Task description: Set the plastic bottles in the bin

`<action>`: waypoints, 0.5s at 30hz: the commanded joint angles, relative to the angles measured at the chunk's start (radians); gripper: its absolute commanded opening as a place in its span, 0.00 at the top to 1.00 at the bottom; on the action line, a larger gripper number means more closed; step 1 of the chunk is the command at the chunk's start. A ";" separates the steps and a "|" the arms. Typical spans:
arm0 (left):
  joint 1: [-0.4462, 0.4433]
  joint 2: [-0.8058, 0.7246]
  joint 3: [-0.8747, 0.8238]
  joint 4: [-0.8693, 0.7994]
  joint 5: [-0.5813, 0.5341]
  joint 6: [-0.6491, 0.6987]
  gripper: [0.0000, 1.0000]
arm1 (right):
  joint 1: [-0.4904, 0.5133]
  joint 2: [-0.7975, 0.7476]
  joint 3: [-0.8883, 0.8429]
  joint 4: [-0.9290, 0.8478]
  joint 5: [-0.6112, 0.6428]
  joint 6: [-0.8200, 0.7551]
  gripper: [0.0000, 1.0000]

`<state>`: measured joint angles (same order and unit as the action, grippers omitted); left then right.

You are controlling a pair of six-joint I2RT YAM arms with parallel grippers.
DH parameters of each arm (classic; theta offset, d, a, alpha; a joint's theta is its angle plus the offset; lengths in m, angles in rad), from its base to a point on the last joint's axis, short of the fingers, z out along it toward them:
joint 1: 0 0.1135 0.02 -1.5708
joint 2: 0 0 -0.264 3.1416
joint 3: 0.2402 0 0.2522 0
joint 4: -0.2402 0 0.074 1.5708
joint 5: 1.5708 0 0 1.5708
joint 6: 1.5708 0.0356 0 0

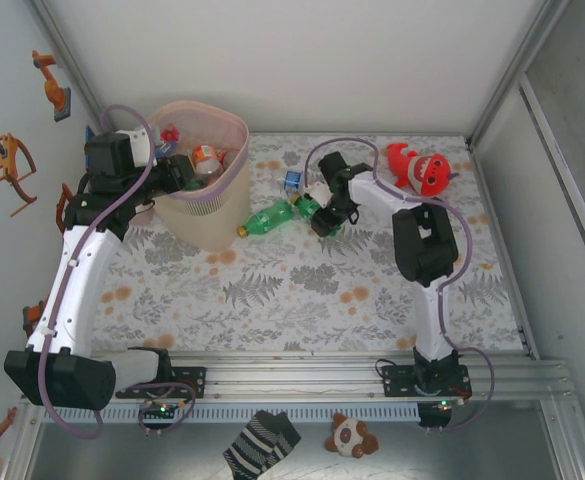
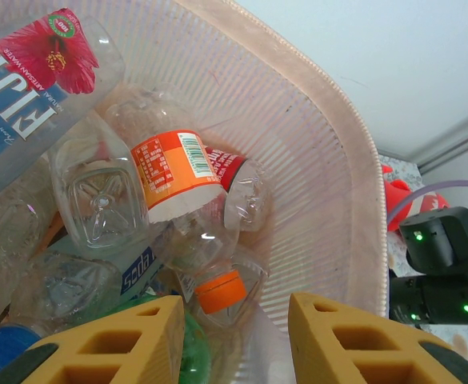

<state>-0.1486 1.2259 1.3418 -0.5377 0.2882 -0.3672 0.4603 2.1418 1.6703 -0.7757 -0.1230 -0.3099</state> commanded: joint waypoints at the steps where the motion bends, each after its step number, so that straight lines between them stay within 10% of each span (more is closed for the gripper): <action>1: 0.001 -0.011 -0.015 -0.024 0.040 -0.027 0.62 | 0.000 -0.103 -0.060 0.014 -0.010 0.051 0.47; 15: 0.000 -0.006 -0.038 0.194 0.311 -0.049 0.56 | 0.028 -0.529 -0.350 0.162 -0.057 0.217 0.51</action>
<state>-0.1482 1.2270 1.3121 -0.4461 0.4702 -0.3969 0.4736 1.6844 1.3350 -0.6613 -0.1513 -0.1478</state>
